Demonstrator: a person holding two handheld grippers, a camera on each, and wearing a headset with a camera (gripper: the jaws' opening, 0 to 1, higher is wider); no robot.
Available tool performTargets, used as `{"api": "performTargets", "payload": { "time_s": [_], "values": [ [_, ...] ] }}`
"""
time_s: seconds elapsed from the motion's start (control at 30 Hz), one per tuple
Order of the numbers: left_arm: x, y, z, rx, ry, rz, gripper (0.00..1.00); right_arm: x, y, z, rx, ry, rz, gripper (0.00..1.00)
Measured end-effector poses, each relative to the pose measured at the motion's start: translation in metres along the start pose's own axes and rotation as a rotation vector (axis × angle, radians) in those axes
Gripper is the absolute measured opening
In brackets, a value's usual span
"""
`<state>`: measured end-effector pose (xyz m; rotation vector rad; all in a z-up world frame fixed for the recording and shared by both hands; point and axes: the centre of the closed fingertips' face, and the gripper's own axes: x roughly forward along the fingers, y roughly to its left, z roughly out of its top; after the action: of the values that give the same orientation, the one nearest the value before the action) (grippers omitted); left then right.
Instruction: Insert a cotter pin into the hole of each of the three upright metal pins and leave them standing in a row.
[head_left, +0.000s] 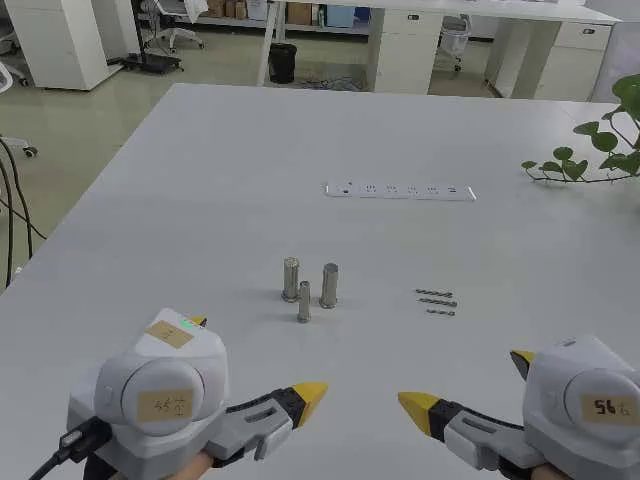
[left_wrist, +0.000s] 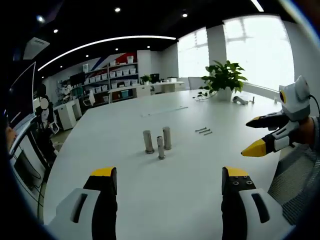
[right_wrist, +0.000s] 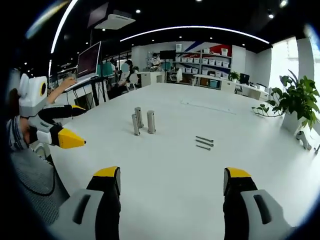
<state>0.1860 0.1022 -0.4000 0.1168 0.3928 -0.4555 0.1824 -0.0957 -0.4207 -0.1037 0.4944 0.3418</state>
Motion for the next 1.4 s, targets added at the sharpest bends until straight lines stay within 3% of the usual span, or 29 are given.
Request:
{"api": "performTargets", "payload": {
  "time_s": [0.43, 0.93, 1.4],
  "values": [
    [-0.001, 0.002, -0.002, 0.000, 0.005, 0.010, 0.99, 0.001, 0.002, 0.002, -0.005, -0.008, 0.010, 0.87],
    [0.001, -0.004, -0.005, 0.014, 0.018, -0.013, 0.96, 0.002, 0.000, 0.000, -0.020, -0.010, -0.001, 0.86],
    [0.002, -0.004, -0.003, 0.041, 0.008, -0.019, 0.90, 0.005, 0.011, 0.000, -0.015, -0.010, 0.048, 0.84]
  ]
}}
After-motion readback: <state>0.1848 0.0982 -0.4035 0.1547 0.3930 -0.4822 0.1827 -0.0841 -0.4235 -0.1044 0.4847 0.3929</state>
